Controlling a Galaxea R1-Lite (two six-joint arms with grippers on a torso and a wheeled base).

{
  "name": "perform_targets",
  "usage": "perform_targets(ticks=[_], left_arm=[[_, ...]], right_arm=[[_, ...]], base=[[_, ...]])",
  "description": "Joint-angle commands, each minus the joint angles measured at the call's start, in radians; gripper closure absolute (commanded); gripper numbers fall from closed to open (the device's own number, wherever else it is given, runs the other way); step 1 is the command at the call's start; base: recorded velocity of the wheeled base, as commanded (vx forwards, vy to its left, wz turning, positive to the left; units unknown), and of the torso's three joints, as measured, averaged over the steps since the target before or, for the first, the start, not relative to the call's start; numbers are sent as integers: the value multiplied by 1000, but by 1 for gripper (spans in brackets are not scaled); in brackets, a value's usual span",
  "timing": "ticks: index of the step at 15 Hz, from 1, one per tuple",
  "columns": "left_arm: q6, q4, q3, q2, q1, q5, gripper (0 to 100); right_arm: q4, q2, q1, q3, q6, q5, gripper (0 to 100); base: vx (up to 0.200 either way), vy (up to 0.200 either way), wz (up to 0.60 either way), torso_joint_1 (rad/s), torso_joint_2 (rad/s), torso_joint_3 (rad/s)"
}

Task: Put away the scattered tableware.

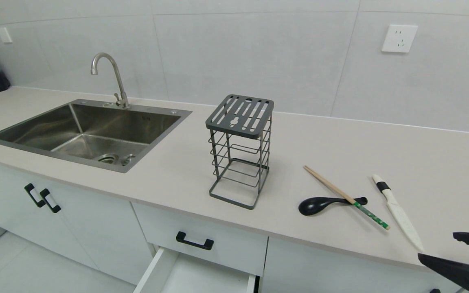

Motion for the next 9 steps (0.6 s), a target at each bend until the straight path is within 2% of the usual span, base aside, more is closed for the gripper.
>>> perform_targets(ticks=[1,3,5,9], left_arm=[[0,0,0,1,0,0,0],[0,0,0,1,0,0,0],[0,0,0,1,0,0,0],[0,0,0,1,0,0,0]], right_arm=[[-2,181,83,-89,26,-42,0],[-32,263,135,-141,68,-66,0],[-106,333,136,-138,90,-66,0],[-169,428,132,-135,90,-75,0]], base=[[0,0,0,0,0,0],[0,0,0,0,0,0],[0,0,0,0,0,0],[0,0,0,0,0,0]])
